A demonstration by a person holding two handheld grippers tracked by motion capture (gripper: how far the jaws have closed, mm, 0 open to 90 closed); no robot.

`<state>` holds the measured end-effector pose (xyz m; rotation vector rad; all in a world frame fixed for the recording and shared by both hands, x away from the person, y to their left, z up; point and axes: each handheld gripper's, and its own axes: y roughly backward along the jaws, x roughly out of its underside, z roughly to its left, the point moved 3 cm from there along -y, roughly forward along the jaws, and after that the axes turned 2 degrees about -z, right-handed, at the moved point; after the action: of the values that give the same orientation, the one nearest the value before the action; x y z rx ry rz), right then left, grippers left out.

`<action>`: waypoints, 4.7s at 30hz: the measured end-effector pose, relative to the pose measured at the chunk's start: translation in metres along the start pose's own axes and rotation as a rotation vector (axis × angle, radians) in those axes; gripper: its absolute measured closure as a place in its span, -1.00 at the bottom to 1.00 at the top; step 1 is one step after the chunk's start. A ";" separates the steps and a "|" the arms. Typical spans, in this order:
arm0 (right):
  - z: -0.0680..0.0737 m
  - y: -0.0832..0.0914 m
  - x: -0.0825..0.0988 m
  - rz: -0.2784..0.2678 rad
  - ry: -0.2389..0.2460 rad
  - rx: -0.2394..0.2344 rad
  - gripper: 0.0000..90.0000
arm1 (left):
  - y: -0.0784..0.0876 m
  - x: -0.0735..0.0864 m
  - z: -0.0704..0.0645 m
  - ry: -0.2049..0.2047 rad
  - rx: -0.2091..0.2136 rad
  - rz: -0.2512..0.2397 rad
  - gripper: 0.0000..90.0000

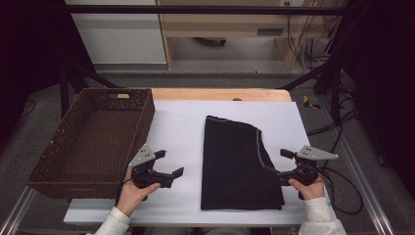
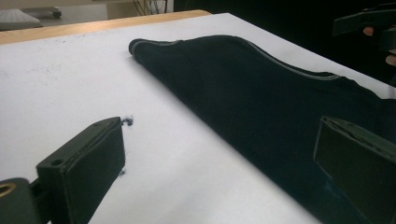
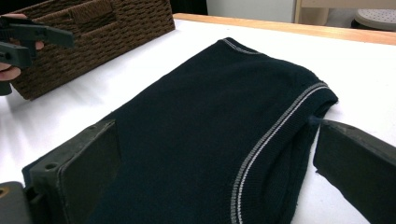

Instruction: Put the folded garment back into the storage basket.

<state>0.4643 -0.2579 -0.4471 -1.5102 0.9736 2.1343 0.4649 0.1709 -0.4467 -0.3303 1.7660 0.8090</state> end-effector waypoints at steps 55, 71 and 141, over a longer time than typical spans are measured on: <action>0.006 0.001 0.008 0.097 0.011 0.043 -0.98 | -0.050 -0.052 -0.006 -0.001 -0.041 0.038 -0.96; 0.006 0.001 0.010 0.114 0.007 0.043 -0.97 | -0.081 -0.066 0.002 0.002 -0.074 0.059 -0.96; 0.004 -0.001 0.014 0.135 0.007 0.042 -0.98 | -0.193 -0.048 0.052 0.067 -0.281 0.220 -0.55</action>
<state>0.4572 -0.2555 -0.4595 -1.4714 1.1455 2.1856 0.6323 0.0571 -0.4797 -0.3550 1.7719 1.2219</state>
